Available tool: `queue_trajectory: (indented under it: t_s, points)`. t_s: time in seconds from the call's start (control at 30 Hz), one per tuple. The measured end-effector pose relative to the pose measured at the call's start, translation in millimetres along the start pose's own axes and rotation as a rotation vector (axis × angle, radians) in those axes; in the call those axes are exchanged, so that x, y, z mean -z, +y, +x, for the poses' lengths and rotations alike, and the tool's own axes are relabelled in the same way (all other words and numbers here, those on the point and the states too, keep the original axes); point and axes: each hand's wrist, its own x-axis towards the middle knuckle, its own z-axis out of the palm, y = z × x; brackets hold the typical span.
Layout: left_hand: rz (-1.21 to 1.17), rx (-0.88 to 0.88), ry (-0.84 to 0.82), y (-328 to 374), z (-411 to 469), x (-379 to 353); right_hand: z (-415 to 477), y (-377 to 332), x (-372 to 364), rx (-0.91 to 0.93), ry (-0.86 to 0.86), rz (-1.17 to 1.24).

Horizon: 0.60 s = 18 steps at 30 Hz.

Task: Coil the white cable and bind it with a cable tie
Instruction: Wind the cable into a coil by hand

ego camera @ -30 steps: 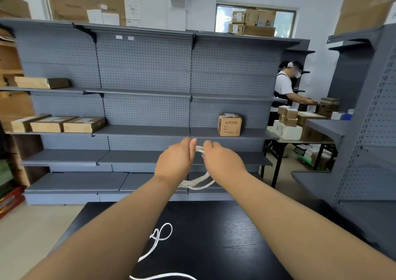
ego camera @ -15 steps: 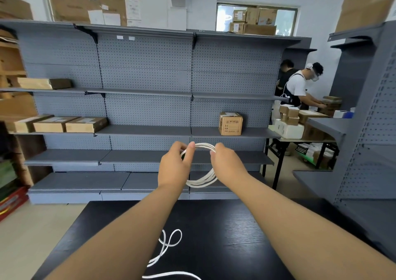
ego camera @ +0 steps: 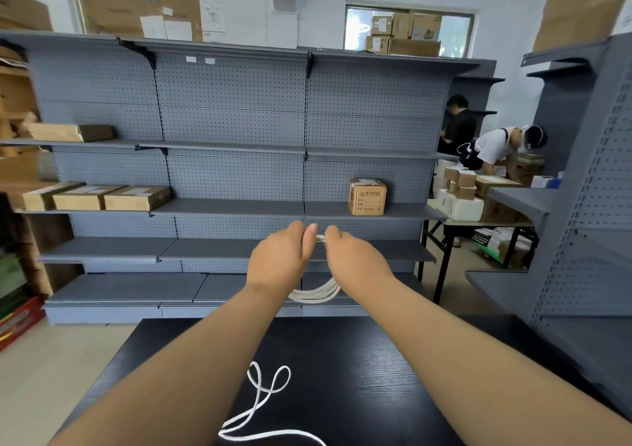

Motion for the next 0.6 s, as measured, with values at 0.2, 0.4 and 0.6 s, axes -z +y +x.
queue_trajectory:
  t_s: [0.2, 0.4, 0.6]
  points:
    - [-0.18, 0.042, -0.039, -7, -4, 1, 4, 3, 4, -0.198, -0.027, 0.262]
    - [-0.126, -0.003, -0.115, -17, 0, 4, 6, 6, 3, -0.284, -0.028, 0.356]
    - [0.015, 0.017, -0.171, -14, 8, 8, 7, 5, -1, -0.312, -0.017, 0.386]
